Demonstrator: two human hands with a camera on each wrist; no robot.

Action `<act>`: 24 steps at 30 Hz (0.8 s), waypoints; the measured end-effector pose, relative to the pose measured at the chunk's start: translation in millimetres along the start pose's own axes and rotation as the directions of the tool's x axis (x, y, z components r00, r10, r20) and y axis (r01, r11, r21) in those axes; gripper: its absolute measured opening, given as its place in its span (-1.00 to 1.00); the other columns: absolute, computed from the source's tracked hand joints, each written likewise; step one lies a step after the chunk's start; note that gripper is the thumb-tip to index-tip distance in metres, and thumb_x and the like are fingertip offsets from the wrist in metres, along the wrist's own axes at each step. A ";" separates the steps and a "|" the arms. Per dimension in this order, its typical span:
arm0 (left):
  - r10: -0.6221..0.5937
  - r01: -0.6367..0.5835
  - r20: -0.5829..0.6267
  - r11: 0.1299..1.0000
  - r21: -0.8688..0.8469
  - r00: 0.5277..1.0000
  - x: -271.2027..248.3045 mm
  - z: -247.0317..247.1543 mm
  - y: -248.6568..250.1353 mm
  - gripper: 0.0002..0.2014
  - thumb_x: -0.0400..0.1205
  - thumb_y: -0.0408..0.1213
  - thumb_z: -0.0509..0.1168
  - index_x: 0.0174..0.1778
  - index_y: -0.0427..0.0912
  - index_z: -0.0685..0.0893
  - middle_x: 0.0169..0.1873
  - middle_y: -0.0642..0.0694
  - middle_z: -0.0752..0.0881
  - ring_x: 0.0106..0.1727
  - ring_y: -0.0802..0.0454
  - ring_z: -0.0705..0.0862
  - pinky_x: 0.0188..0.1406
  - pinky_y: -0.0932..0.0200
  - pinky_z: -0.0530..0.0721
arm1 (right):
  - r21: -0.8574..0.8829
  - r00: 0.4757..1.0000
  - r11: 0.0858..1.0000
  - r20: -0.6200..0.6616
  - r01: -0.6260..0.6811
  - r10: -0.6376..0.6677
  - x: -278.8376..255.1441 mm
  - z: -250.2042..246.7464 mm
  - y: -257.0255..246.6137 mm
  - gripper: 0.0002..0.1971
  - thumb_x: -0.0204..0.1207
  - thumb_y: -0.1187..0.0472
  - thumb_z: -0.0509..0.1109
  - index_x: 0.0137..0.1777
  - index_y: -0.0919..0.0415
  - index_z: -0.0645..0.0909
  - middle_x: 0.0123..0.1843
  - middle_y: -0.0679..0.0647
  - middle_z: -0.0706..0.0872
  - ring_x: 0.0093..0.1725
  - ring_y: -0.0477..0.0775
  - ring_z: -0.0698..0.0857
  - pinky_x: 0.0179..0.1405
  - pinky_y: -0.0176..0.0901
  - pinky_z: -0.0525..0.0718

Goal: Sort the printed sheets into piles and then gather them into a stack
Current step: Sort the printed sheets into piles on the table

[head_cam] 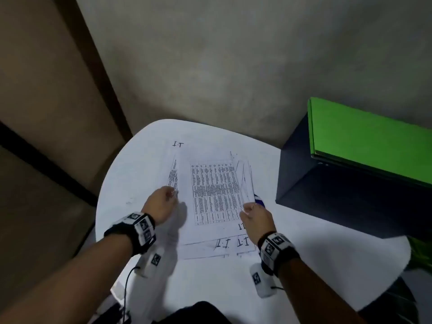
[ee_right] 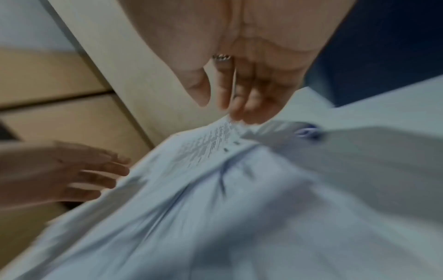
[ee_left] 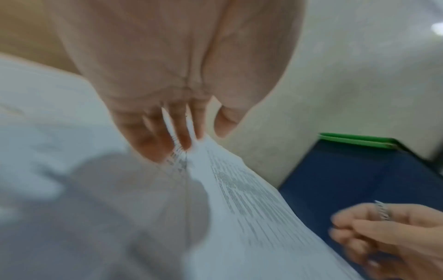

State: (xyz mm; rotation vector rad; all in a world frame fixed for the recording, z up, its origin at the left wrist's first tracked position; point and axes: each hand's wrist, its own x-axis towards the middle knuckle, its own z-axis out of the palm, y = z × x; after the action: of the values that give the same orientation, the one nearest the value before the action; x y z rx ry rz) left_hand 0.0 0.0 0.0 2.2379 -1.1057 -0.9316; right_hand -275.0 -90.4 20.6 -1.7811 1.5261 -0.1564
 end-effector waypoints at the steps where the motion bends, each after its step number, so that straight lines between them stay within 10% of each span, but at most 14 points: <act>1: -0.015 0.015 -0.039 1.000 -0.005 0.999 10.1 4.2 2.0 -0.84 0.67 -0.28 0.27 0.09 -0.27 0.64 -0.02 -0.17 0.75 0.04 -0.18 0.70 -0.01 0.09 0.52 | -0.051 1.000 0.999 -0.016 -0.003 0.002 18.1 7.1 -6.7 -0.67 0.66 0.14 0.34 0.39 0.17 0.60 0.30 0.06 0.66 0.36 0.12 0.64 0.37 -0.15 0.57; 4: -0.145 0.140 -0.042 0.984 -0.113 0.988 23.3 14.1 20.5 -0.88 0.62 -0.34 0.29 0.01 -0.27 0.50 -0.09 -0.19 0.61 -0.03 -0.17 0.62 0.01 -0.02 0.58 | -0.182 0.996 0.979 -0.017 -0.090 0.088 44.1 21.6 -27.0 -0.50 0.66 0.11 0.31 0.56 0.25 0.44 0.52 0.18 0.55 0.48 0.25 0.54 0.43 0.13 0.59; 10: -0.308 0.310 0.048 0.919 -0.243 0.950 31.3 38.7 41.9 -0.39 0.63 -0.20 0.40 0.49 -0.42 0.35 0.33 -0.33 0.61 0.34 -0.32 0.62 0.10 0.06 0.52 | -0.130 0.989 0.981 0.020 -0.143 0.147 40.1 36.5 -26.5 -0.76 0.64 0.18 0.30 0.18 0.31 0.64 0.03 0.18 0.76 0.01 0.20 0.76 -0.06 -0.13 0.72; 15: -0.297 0.303 0.063 0.938 -0.167 0.953 38.1 35.2 40.1 -0.66 0.56 -0.21 0.51 0.12 -0.37 0.70 0.00 -0.28 0.80 -0.10 -0.17 0.73 -0.21 0.10 0.62 | 0.056 0.976 0.976 -0.036 -0.210 0.213 29.5 32.4 -16.6 -0.74 0.64 0.19 0.36 0.28 0.24 0.63 0.10 0.14 0.79 -0.04 0.07 0.71 -0.08 -0.32 0.55; 21: -0.223 0.199 -0.086 0.954 -0.225 0.971 33.8 -39.9 21.6 -0.84 0.59 -0.30 0.49 -0.17 -0.31 0.69 -0.42 -0.13 0.66 -0.41 -0.01 0.61 -0.61 0.30 0.47 | 0.043 0.932 0.940 -0.118 -0.340 0.342 34.1 38.6 -35.3 -0.41 0.60 -0.05 0.37 0.46 0.39 0.49 0.43 0.29 0.61 0.39 0.30 0.60 0.28 -0.01 0.58; 24: -0.217 0.194 -0.093 0.958 -0.210 0.972 35.3 -66.6 -4.3 -0.75 0.51 -0.23 0.57 -0.08 -0.35 0.76 -0.28 -0.19 0.77 -0.19 -0.15 0.77 -0.42 0.25 0.55 | -0.190 0.940 0.921 -0.029 -0.339 0.340 41.0 62.9 -42.3 0.05 0.40 -0.45 0.35 0.64 0.35 0.20 0.60 0.29 0.32 0.61 0.35 0.29 0.50 0.26 0.40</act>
State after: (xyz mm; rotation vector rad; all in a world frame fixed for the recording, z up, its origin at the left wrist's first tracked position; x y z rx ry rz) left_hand 67.4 -19.0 28.1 2.2369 -0.7042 -0.9365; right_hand -195.9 -98.0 -12.6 -1.6248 1.8736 0.1729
